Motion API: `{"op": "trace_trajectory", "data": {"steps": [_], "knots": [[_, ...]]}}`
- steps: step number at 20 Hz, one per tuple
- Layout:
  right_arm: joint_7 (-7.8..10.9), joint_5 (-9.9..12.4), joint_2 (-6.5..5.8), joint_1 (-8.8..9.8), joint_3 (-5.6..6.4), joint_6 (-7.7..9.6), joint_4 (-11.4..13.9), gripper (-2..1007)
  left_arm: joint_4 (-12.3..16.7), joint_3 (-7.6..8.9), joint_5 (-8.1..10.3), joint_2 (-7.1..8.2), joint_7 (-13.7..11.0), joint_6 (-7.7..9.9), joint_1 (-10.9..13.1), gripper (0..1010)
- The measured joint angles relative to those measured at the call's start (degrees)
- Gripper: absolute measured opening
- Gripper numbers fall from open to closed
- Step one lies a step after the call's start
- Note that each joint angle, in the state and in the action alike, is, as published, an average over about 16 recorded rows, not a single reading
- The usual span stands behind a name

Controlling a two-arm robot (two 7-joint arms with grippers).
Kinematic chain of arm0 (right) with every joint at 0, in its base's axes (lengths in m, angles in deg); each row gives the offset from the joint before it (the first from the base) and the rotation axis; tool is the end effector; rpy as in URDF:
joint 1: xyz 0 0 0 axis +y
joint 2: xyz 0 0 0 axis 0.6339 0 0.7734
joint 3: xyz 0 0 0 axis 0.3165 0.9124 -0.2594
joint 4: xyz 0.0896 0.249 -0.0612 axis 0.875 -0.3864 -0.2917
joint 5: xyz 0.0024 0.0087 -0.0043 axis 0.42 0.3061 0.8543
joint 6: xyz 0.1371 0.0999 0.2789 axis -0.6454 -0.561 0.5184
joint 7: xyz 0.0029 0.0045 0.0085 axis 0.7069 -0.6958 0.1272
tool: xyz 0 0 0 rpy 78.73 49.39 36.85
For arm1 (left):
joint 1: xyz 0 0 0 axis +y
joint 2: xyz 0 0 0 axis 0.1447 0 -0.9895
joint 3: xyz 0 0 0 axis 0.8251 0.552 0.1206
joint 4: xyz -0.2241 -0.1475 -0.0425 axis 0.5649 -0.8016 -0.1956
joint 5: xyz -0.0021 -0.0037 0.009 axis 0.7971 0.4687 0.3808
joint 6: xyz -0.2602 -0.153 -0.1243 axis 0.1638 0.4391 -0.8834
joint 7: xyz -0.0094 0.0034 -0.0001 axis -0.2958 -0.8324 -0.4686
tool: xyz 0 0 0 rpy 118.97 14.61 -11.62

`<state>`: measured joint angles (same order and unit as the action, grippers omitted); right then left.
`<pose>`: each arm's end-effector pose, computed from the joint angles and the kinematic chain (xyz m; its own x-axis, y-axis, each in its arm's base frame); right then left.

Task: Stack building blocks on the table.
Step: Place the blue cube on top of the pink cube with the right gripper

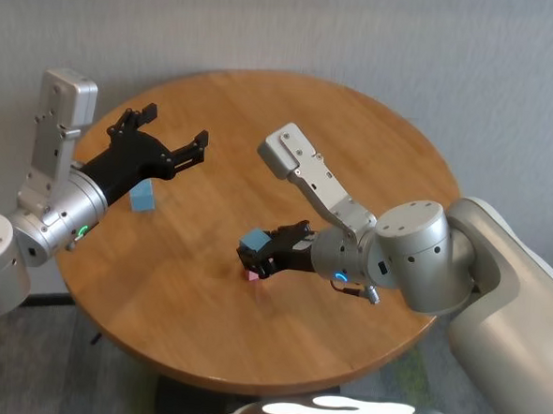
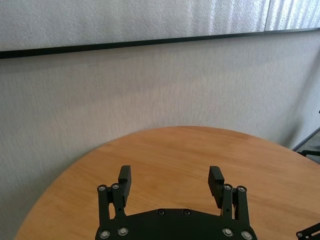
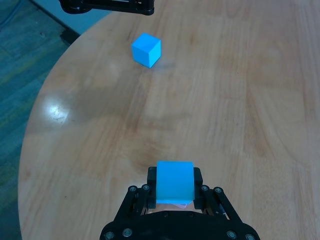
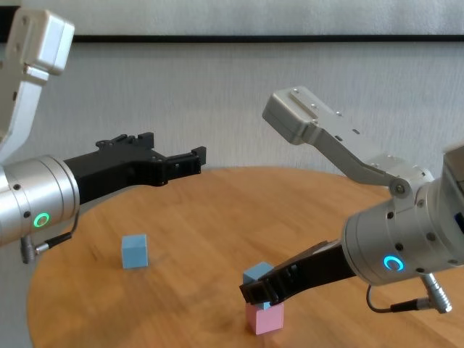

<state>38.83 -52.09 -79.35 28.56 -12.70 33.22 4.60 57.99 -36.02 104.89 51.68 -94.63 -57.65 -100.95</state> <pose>0.4016 0.0994 -0.2239 0.6884 -0.7248 0.0273 0.5640 0.5112 -0.6485 0.4221 0.0095 -0.2666 0.5707 0.8191 0.0583 -0.8205 0.5717 -0.0001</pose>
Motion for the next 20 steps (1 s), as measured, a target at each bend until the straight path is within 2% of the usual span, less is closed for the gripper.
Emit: {"op": "trace_trajectory", "data": {"steps": [20], "knots": [[0.76,-2.33,1.15,-0.01,0.34,-0.56,-1.4,361,0.0,0.0,0.0,0.0,0.0,0.0,0.0,1000]]}}
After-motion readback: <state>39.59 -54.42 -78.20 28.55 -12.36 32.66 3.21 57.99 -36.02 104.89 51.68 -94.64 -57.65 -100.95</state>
